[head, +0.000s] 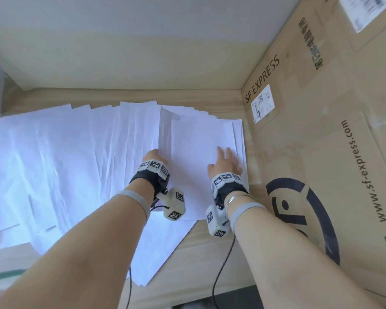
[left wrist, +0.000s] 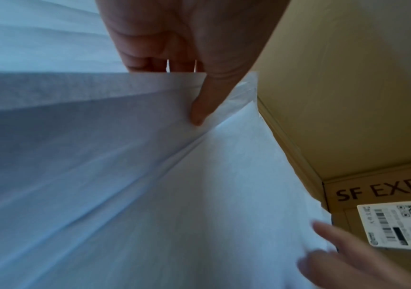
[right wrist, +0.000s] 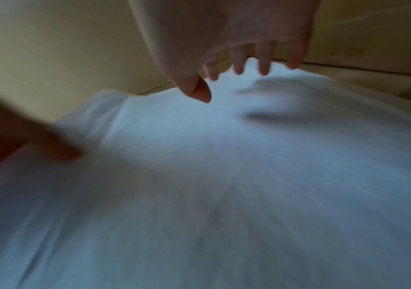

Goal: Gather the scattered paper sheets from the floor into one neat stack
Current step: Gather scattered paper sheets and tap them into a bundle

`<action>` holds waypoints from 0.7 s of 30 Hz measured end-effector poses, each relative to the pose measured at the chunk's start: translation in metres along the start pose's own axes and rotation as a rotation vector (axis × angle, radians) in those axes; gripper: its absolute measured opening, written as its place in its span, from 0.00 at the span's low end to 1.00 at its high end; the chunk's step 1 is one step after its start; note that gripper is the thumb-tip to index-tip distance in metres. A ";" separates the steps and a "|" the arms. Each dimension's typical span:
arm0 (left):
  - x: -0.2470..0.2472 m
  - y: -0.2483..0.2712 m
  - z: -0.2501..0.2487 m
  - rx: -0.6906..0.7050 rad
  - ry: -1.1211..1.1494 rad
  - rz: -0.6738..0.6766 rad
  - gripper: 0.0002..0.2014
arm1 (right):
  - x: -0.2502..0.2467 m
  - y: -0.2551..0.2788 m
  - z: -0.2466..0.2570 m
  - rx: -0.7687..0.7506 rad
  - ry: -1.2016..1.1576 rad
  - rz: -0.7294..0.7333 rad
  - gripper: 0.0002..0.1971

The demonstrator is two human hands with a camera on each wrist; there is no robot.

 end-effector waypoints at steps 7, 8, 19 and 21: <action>0.005 -0.003 0.009 0.024 -0.024 0.000 0.20 | 0.004 -0.001 -0.040 0.421 -0.244 0.000 0.36; 0.005 -0.005 0.009 0.027 -0.036 0.011 0.25 | 0.004 0.000 -0.036 0.391 -0.231 -0.002 0.35; -0.010 -0.004 0.018 -0.021 -0.155 -0.190 0.16 | 0.011 0.007 -0.008 0.276 -0.256 -0.006 0.33; -0.010 -0.004 0.019 -0.002 -0.133 -0.182 0.19 | 0.013 0.007 -0.007 0.284 -0.310 -0.012 0.34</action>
Point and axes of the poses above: each hand's wrist, its own y-axis away from the middle knuckle, its own x-axis out of the palm, z = x × y, the point moved 5 cm from there along -y, towards the middle knuckle, and after that the axes turned 8 degrees about -y, right-handed, at the moved point
